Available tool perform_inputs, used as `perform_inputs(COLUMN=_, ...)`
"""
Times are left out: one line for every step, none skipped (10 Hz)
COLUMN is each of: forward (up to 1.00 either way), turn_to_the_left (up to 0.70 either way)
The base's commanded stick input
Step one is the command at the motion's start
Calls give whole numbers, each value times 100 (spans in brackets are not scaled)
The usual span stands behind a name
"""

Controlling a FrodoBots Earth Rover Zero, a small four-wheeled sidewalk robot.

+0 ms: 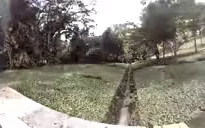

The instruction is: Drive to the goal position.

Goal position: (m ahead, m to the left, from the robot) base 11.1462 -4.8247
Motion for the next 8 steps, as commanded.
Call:
perform_inputs(forward=0, turn_to_the_left=-50)
perform_inputs(forward=0, turn_to_the_left=-50)
perform_inputs(forward=0, turn_to_the_left=-50)
perform_inputs(forward=0, turn_to_the_left=-50)
perform_inputs(forward=0, turn_to_the_left=-50)
perform_inputs(forward=0, turn_to_the_left=-50)
perform_inputs(forward=0, turn_to_the_left=-50)
perform_inputs(forward=0, turn_to_the_left=-50)
